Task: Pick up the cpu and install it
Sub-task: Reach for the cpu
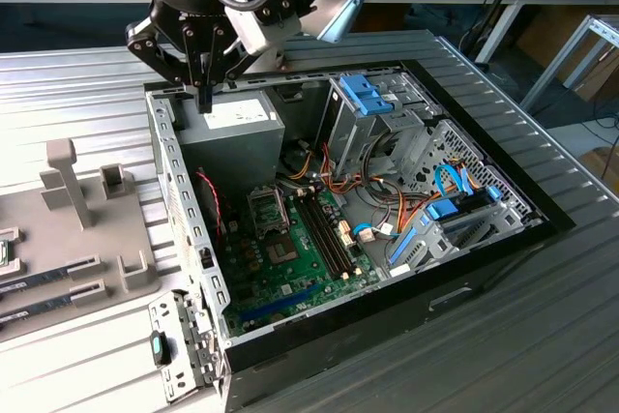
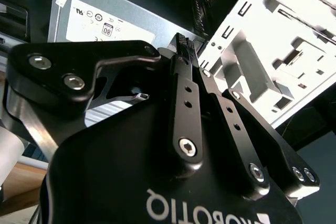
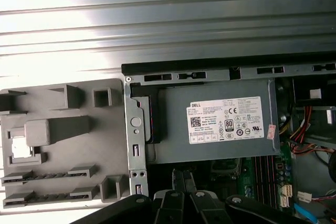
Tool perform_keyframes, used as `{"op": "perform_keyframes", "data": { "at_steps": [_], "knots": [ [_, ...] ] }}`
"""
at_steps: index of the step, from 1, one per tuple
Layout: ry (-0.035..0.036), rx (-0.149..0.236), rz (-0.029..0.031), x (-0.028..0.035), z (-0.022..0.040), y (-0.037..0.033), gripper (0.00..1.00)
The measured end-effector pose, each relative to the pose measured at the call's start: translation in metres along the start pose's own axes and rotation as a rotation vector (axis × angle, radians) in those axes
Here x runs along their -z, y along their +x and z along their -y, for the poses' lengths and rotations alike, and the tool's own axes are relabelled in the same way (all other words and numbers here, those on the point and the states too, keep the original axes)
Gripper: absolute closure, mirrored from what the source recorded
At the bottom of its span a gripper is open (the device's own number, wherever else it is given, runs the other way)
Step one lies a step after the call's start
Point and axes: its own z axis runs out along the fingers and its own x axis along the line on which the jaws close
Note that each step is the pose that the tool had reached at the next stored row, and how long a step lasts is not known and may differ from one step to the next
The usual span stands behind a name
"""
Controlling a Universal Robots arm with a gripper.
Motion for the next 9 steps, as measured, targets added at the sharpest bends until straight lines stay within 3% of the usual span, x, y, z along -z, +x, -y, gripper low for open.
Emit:
{"op": "perform_keyframes", "data": {
  "at_steps": [9],
  "knots": [
    [0.0000,0.000,0.0000,0.0001,0.0002,0.0036,0.89]
  ]
}}
